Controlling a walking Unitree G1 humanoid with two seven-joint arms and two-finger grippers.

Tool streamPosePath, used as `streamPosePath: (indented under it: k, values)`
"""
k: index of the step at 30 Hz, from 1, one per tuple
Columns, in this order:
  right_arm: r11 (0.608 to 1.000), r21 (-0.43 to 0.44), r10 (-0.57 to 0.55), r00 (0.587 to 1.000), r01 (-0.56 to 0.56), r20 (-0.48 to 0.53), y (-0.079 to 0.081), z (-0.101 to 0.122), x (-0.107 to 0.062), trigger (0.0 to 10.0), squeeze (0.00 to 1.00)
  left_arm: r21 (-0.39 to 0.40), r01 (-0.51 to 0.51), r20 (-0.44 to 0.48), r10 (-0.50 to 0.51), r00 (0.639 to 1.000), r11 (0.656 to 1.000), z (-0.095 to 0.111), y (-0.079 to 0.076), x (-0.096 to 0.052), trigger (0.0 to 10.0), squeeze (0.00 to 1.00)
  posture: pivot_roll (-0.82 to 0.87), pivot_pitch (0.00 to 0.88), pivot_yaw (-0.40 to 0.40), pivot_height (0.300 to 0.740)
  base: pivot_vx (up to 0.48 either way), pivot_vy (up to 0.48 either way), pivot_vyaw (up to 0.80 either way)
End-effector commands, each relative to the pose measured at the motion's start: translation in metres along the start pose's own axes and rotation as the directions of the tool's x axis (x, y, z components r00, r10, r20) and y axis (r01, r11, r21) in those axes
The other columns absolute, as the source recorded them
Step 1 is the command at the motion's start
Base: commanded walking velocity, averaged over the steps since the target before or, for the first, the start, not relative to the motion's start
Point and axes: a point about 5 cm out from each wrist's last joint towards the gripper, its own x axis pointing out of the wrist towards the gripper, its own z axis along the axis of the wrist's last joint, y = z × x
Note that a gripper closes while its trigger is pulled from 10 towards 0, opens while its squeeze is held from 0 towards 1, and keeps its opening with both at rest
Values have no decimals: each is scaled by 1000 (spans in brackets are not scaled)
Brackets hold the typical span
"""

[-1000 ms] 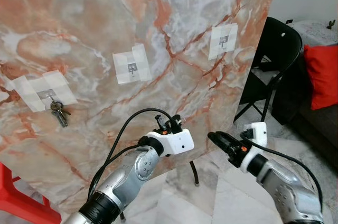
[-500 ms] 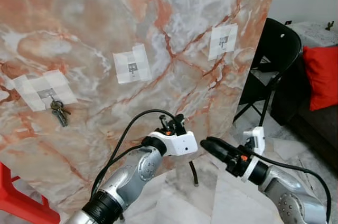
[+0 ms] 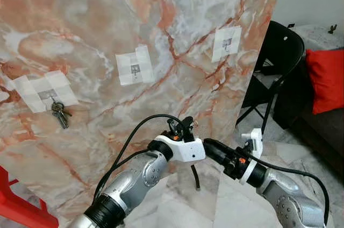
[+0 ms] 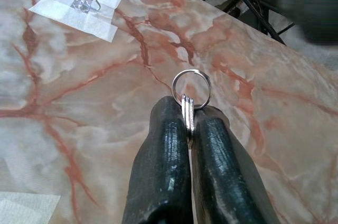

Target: Hang keys on a hook

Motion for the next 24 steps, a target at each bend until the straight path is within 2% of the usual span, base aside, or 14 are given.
streamPosePath:
  k: [1,8,18,24]
  values:
    - [999,-11,-32,999,32,11,-5,2,-2,10000,0,20,4,26,-5,1000,1000,4,-2,-1,10000,0,55,0,-51,740,0,0,0]
    - [999,-4,-51,998,51,30,-10,4,-3,10000,0,30,3,25,-3,1000,1000,3,-2,-2,10000,0,56,0,-54,740,0,0,0]
    - [999,27,25,998,-27,58,-3,4,3,10000,0,47,-3,44,1,999,999,4,-2,-2,10000,0,60,0,-55,740,0,0,0]
    - [999,30,26,998,-28,55,-4,3,3,10000,0,52,-7,52,4,999,999,5,-2,-2,10000,0,60,0,-56,740,0,0,0]
